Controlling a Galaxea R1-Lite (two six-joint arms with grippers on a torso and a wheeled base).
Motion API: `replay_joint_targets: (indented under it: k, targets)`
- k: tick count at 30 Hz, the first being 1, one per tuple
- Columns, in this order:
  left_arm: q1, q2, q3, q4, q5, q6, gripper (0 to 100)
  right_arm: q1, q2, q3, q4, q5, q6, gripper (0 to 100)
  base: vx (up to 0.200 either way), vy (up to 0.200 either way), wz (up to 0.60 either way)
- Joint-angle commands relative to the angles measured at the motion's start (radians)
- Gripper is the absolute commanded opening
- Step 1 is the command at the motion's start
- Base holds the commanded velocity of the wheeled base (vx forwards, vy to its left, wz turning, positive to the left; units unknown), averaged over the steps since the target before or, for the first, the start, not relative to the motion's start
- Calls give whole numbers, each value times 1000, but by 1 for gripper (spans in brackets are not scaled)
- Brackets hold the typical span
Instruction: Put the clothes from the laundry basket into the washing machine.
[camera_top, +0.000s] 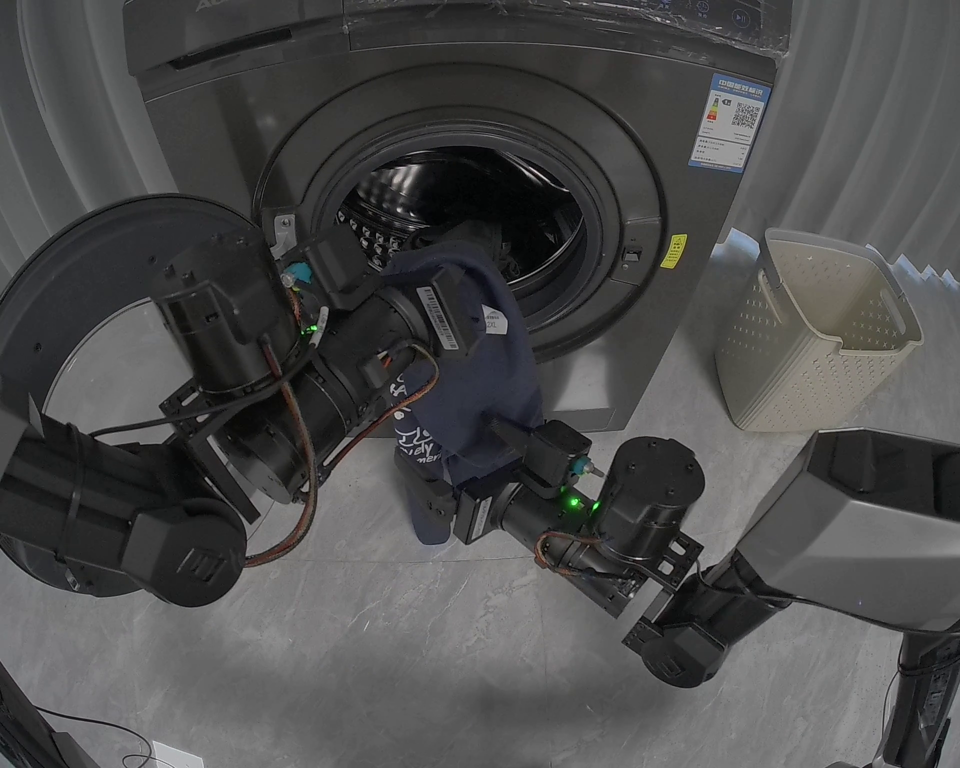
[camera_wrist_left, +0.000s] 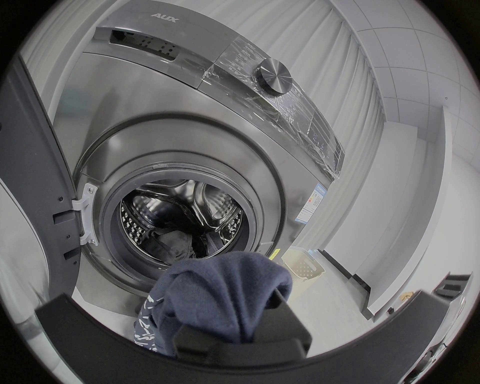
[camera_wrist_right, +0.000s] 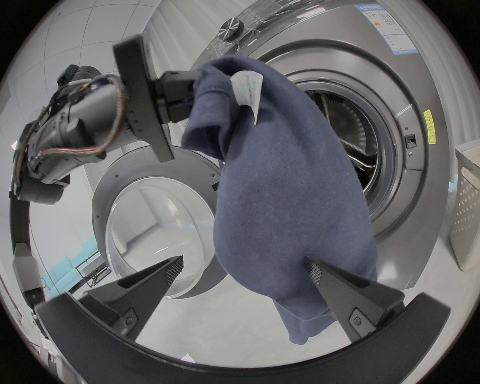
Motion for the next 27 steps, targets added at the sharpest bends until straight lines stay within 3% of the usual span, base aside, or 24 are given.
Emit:
replay_joint_targets:
  k: [1,4,10,20,27]
  targets:
    - [-2,-11,9,0,2,-14,0,-38,56,-83,16,-3,-3,100,0,0,0]
    - [0,-13,9,3,13,-28,0,-66,53,-108,22,-12,-3,100,0,0,0]
    - [11,-13,10,12,19,-30,0,-109,-1,-98,30,-17,-3,100,0,0,0]
    - [18,-16,12,27,19,-30,0,-152,-175,15,36,-17,-7,100,0,0,0]
    - [14,-50,27,38,19,-30,0,-239,-194,49,31,-11,-20,100,0,0,0]
